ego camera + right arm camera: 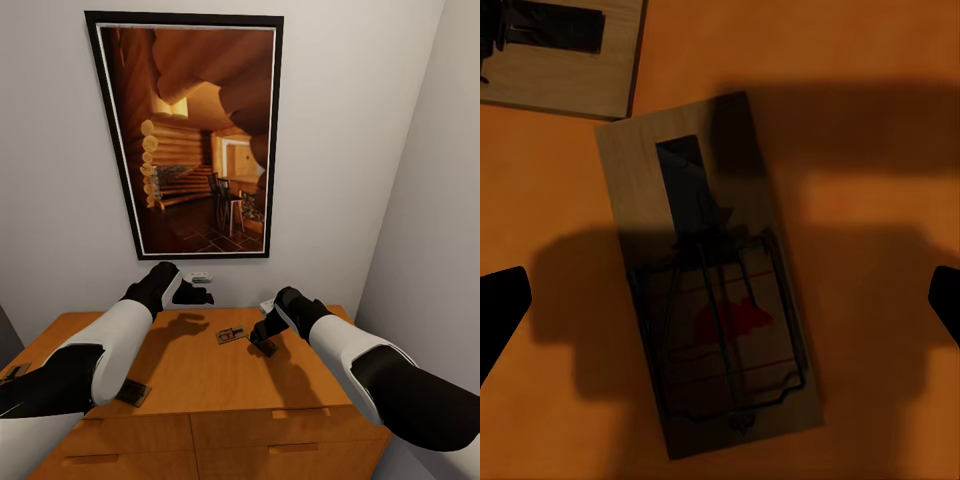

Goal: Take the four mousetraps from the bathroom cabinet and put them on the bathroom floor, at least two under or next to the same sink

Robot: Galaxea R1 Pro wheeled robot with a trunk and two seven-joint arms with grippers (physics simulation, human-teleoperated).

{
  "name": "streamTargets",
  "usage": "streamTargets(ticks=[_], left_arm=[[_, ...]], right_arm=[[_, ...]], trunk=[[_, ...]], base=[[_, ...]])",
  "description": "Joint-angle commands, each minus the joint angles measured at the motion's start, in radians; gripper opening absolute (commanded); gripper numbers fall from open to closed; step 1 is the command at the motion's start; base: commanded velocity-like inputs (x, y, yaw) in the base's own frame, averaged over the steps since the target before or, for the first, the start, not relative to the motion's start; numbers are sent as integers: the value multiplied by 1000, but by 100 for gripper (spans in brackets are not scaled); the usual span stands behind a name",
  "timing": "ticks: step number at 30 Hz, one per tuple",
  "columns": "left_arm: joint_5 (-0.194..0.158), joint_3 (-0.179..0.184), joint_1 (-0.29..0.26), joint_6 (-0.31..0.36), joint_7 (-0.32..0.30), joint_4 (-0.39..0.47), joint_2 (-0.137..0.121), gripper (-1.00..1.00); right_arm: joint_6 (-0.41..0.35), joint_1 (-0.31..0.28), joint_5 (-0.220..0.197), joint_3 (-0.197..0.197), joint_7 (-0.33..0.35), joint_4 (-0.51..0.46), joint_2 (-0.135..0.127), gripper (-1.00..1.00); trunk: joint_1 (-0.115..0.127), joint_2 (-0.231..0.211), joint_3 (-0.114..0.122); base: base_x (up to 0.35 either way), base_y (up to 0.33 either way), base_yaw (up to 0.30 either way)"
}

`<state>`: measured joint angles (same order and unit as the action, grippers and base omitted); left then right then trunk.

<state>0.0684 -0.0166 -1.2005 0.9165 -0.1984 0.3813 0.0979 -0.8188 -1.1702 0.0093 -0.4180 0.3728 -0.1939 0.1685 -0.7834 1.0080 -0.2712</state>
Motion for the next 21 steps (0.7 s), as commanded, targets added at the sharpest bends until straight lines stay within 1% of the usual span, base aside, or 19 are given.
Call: streamTargets(ticks=[1, 10, 21], left_arm=[[8, -2, -1, 4, -6, 1, 0, 100], [8, -2, -1, 4, -7, 2, 0, 100], [8, -2, -1, 8, -9, 3, 0, 100]], right_arm=[[-3, -1, 1, -5, 5, -1, -1, 100], [-3, 0, 3, -5, 5, -1, -2, 100], [-3, 0, 3, -5, 6, -1, -3, 100]], trunk=[[0, 1, -1], [0, 1, -1], [0, 1, -1]], base=[[0, 0, 0], [-13, -3, 0], [-180, -54, 0]])
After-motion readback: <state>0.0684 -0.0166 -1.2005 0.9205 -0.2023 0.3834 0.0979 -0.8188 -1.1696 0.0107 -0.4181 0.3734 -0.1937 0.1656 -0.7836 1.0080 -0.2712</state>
